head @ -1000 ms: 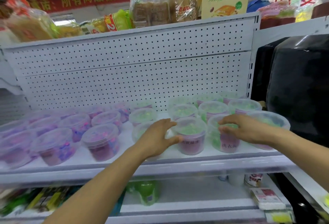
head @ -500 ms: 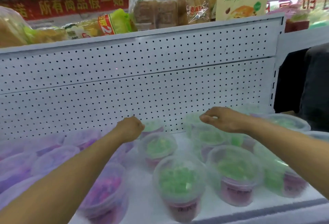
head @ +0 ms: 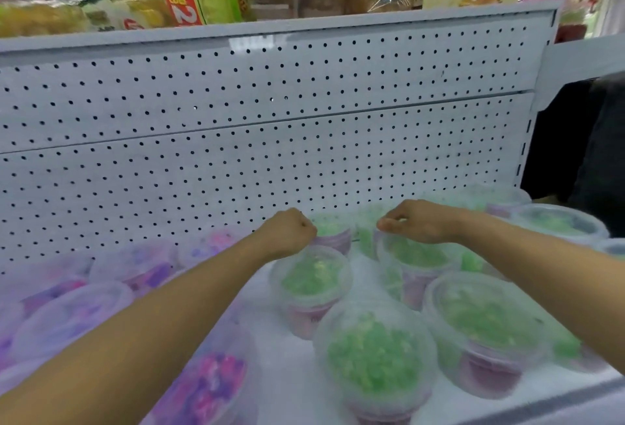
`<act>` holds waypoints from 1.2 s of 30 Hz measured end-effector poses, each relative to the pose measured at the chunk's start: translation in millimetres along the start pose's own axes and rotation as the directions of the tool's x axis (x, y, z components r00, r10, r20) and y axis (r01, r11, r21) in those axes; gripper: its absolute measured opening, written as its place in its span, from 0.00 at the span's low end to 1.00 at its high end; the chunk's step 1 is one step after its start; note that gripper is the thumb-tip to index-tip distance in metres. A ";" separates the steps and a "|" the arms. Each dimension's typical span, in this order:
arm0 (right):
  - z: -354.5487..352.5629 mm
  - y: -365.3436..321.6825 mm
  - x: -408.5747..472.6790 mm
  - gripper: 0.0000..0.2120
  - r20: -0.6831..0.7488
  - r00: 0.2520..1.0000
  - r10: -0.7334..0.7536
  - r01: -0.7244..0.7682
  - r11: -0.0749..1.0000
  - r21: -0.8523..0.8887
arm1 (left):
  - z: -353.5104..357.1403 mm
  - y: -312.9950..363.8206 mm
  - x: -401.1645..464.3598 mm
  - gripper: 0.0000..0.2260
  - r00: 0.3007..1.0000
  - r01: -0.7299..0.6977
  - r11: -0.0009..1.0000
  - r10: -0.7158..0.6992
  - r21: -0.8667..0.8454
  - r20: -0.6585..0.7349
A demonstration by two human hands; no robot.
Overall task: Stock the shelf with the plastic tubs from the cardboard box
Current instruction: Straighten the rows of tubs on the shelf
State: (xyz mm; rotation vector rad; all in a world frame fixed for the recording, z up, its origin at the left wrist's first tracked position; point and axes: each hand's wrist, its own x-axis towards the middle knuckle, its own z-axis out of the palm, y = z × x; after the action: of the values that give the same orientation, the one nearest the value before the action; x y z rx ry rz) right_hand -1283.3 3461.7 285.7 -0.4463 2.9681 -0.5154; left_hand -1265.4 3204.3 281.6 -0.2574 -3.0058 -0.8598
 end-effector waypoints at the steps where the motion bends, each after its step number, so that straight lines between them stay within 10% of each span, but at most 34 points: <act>1: -0.1 -0.4 -0.3 0.30 0.005 1.000 0.001 -0.001 1.000 -0.006 | 1.5 1.1 0.4 0.16 1.000 0.002 1.000 -0.002 -0.002 -0.019; 15: -17.4 5.5 -84.8 0.20 0.083 0.995 -0.059 0.064 0.996 -0.067 | -32.0 -1.2 -97.6 0.25 0.982 0.045 0.970 -0.087 0.237 0.169; 36: 1.8 18.7 -127.8 0.20 -0.110 0.981 -0.159 0.166 0.985 0.056 | 11.2 56.5 -150.2 0.22 0.994 -0.073 0.995 0.079 0.074 -0.080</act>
State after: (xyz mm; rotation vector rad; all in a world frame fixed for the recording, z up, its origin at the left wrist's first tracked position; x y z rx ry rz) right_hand -1166.4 3516.4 283.3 -0.6802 3.0198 -0.6693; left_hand -1107.8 3234.1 294.3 -0.3252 -2.9218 -0.7374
